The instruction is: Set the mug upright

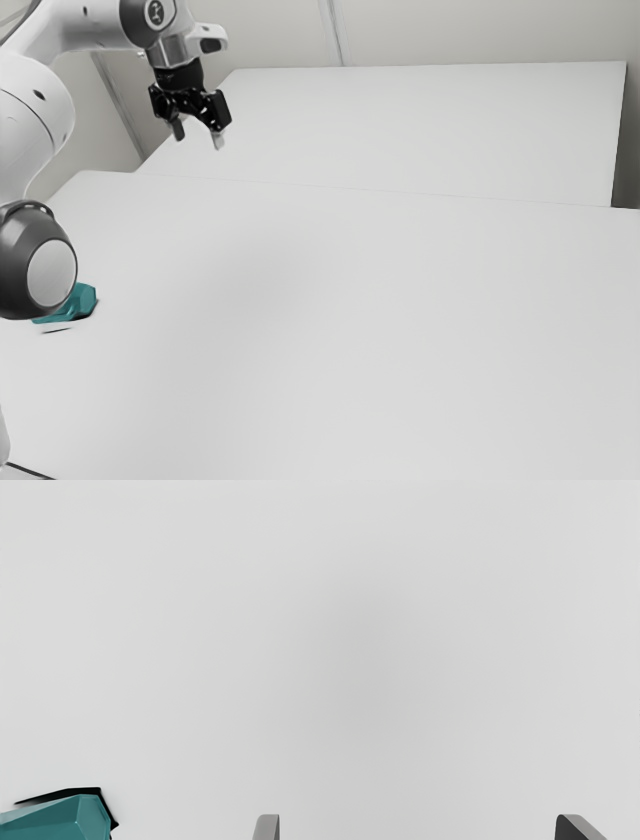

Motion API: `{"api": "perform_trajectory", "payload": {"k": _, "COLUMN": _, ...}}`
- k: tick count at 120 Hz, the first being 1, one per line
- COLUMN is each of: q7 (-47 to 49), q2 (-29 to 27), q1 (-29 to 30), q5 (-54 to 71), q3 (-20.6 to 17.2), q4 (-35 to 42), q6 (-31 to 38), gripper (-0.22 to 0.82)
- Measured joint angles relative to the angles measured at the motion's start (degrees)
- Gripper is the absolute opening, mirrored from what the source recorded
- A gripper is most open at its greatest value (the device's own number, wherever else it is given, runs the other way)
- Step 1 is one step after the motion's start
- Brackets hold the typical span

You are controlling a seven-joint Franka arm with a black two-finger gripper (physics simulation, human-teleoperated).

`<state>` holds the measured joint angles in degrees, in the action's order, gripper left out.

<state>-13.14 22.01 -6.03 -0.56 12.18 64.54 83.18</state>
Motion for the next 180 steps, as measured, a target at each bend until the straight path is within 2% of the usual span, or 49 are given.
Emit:
{"api": "perform_trajectory", "payload": {"k": 19, "q7": -0.08, "q2": -2.02, "q1": -0.29, "q5": 1.42, "q3": 0.19, "q4": 1.02, "q6": -0.16, "gripper": 0.6}}
{"api": "perform_trajectory", "payload": {"k": 39, "q7": -0.15, "q2": -4.75, "q1": 0.47, "q5": 0.82, "q3": 0.53, "q4": 9.23, "q6": 1.12, "gripper": 0.6}}
{"api": "perform_trajectory", "payload": {"k": 60, "q7": -2.88, "q2": -6.4, "q1": 3.75, "q5": 0.14, "q3": 5.71, "q4": 14.04, "q6": 3.46, "gripper": 0.6}}
{"api": "perform_trajectory", "payload": {"k": 75, "q7": -5.78, "q2": -10.47, "q1": 3.94, "q5": -0.4, "q3": 10.86, "q4": 20.16, "q6": 4.57, "gripper": 0.6}}
{"api": "perform_trajectory", "payload": {"k": 90, "q7": -9.65, "q2": -12.07, "q1": 4.29, "q5": -2.11, "q3": 16.3, "q4": 23.86, "q6": 5.47, "gripper": 0.6}}
{"api": "perform_trajectory", "payload": {"k": 103, "q7": -13.47, "q2": -11.88, "q1": 6.6, "q5": -3.28, "q3": 17.88, "q4": 24.64, "q6": 5.98, "gripper": 0.6}}
{"api": "perform_trajectory", "payload": {"k": 124, "q7": -19.67, "q2": -8.58, "q1": 14.08, "q5": -6.05, "q3": 18.0, "q4": 22.83, "q6": 5.75, "gripper": 0.6}}
{"api": "perform_trajectory", "payload": {"k": 149, "q7": -27.45, "q2": 0.98, "q1": 21.19, "q5": -11.17, "q3": 18.09, "q4": 15.86, "q6": 3.76, "gripper": 0.6}}
{"api": "perform_trajectory", "payload": {"k": 180, "q7": -35.58, "q2": 9.55, "q1": 25.53, "q5": -14.81, "q3": 17.55, "q4": 10.43, "q6": 4.93, "gripper": 0.6}}
